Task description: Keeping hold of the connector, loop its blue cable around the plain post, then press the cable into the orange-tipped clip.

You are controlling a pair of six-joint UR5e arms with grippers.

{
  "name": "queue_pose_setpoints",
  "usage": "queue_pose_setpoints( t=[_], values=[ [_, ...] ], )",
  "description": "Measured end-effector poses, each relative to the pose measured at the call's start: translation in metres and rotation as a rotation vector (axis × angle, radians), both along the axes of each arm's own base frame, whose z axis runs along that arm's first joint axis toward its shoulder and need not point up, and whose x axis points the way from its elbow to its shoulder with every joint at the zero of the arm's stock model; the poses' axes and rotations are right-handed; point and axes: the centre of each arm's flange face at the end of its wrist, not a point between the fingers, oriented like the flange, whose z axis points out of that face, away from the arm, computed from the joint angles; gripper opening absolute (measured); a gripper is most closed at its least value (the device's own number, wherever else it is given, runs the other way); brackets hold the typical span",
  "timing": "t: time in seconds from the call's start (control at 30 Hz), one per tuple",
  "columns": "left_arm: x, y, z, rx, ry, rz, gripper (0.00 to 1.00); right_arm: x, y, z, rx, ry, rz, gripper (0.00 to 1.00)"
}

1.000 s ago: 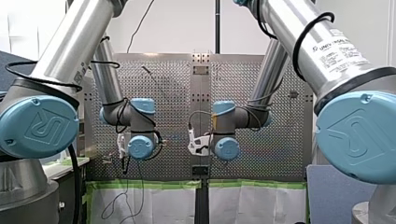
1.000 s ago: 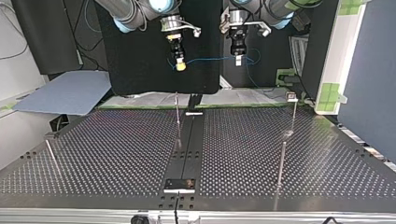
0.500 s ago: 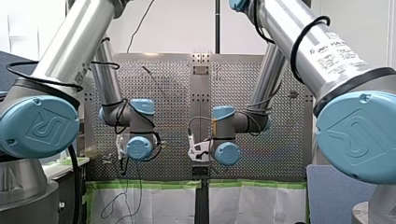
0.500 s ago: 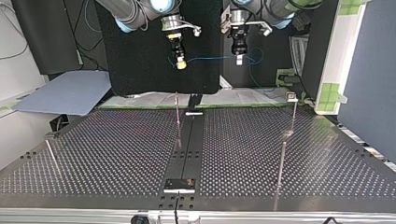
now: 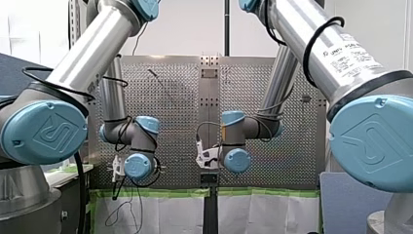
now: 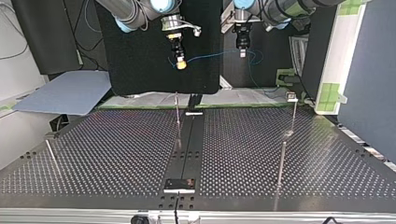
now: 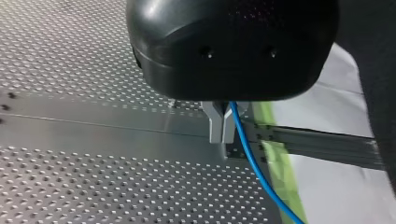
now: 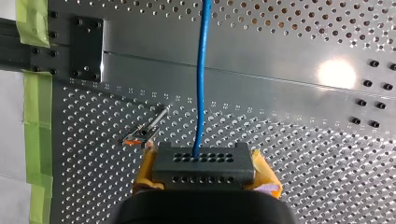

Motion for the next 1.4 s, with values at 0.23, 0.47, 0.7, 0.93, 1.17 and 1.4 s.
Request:
queue_pose_setpoints(
  t=[0.23,0.47,0.7,0.93,1.17,1.4],
  values=[
    [-0.002,0.001,-0.004,0.005,0.011,0.000,0.00,0.000,0.000,0.000,0.000,0.000,0.000,0.00],
    [0.008,-0.004,0.005,-0.060,-0.033,-0.005,0.00,0.014,0.002,0.004,0.003,0.004,0.008,0.00],
    [0.013,0.000,0.024,-0.103,-0.055,0.048,0.00,0.040,-0.006,0.047,-0.001,-0.083,0.057,0.00],
    [0.025,0.002,0.047,-0.147,-0.086,0.106,0.00,0.055,-0.022,0.095,-0.004,-0.170,0.100,0.00],
    [0.048,-0.004,0.081,-0.220,-0.148,0.155,0.00,0.063,-0.038,0.149,-0.018,-0.249,0.102,0.00],
    [0.072,-0.013,0.122,-0.302,-0.213,0.177,0.00,0.069,-0.051,0.212,-0.065,-0.301,0.095,0.00]
  ],
)
